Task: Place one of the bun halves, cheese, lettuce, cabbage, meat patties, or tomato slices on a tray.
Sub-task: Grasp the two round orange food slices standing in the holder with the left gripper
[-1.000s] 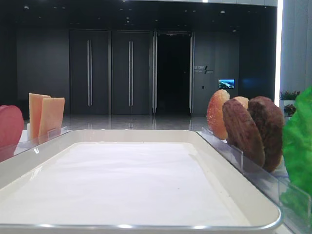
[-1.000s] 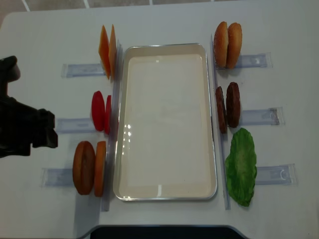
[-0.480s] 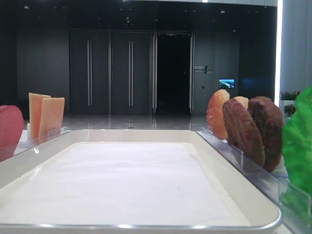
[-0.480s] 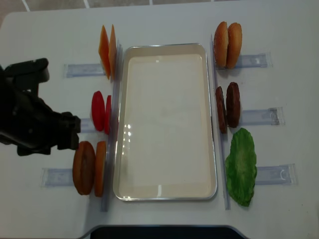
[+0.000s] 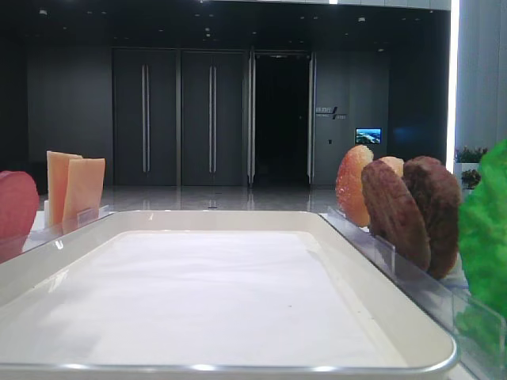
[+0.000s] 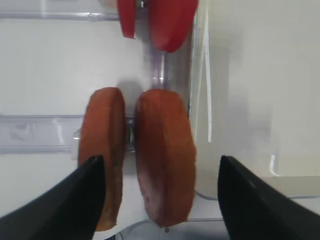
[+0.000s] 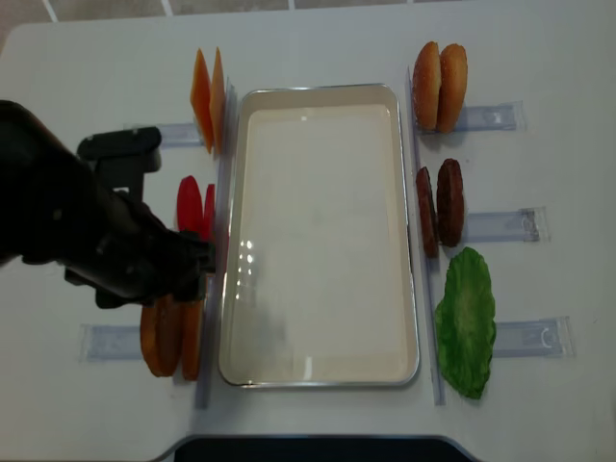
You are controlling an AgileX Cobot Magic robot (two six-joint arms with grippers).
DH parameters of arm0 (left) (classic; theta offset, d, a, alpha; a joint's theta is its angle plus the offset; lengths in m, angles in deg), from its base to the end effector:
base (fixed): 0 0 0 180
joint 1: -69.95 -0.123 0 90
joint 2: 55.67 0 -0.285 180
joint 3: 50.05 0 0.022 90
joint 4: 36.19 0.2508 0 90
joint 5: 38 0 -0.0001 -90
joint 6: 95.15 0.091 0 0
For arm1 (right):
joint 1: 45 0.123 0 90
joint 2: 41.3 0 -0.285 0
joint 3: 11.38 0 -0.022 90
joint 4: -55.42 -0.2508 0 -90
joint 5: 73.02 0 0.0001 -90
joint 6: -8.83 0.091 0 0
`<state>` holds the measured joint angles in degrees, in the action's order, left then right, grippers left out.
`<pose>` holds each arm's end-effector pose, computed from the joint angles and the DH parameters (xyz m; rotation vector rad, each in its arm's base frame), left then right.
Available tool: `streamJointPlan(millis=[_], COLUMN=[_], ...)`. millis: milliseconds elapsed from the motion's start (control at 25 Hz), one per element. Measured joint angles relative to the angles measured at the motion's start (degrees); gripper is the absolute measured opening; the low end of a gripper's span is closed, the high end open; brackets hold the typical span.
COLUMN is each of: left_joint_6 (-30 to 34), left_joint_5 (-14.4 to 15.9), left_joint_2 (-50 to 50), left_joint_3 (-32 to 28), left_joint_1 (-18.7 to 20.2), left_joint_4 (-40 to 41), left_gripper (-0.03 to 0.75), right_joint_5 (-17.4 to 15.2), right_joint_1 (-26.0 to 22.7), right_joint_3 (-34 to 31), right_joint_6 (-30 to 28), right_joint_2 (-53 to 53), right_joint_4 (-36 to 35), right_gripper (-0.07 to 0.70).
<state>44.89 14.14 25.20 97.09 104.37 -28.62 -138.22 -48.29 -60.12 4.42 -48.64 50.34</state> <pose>0.1832 -0.1141 0.2359 -0.0409 2.8752 -0.0842 -0.0088 0.0078 0.2706 -0.0292 2.1132 0.0272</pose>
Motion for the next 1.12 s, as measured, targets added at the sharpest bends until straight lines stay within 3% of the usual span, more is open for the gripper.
streamJointPlan(millis=[320, 1120], left_joint_6=[-3.66, -6.82], left_joint_5=[-1.12, 3.55], left_joint_2=[5.82, 8.19], left_joint_3=[3.62, 3.72], left_joint_1=[5.50, 5.92], left_joint_4=[0.61, 4.18], left_gripper=[0.535, 0.535], right_joint_5=[0.00, 0.00], right_joint_1=[0.00, 0.00], right_joint_3=[0.00, 0.00], right_joint_6=[0.00, 0.00], right_joint_2=[0.00, 0.00], right_joint_4=[0.00, 0.00], right_gripper=[0.514, 0.514])
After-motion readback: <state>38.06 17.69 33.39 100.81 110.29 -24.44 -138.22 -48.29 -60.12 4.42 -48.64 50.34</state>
